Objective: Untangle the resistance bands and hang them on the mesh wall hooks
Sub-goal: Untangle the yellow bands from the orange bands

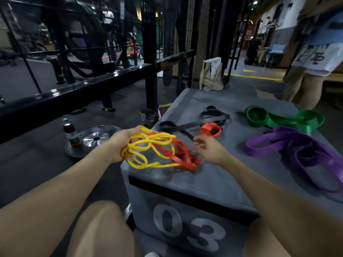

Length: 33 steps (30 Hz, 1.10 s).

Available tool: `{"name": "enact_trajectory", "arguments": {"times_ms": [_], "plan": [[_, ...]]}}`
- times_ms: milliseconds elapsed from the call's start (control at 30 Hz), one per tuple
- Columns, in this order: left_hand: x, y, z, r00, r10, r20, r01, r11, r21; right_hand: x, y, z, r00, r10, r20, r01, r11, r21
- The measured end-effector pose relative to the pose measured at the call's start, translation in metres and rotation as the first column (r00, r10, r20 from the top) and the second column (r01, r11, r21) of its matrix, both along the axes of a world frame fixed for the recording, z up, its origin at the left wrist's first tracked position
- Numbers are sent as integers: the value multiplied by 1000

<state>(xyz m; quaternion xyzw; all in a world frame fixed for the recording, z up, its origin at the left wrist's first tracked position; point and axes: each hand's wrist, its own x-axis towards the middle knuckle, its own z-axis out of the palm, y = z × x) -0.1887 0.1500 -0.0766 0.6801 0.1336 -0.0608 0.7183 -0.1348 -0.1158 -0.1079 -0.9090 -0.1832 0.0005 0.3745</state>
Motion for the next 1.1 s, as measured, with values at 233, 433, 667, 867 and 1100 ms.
{"name": "enact_trajectory", "arguments": {"times_ms": [233,433,667,867,1100], "plan": [[0,11,6,976,121,180,-124,992,6,1,23,-31,985,162,-63,-173,908,-382],[9,19,27,943,265,201,-266,964,-23,24,-45,-18,993,22,116,54,791,-609],[17,-6,8,960,220,171,-245,959,141,20,-62,-24,976,-77,203,204,654,-728],[7,3,14,959,144,243,-190,965,182,26,2,-17,983,164,82,-94,835,-543],[5,16,20,953,98,288,-172,954,246,41,-8,-13,969,151,195,63,612,-788]]}}
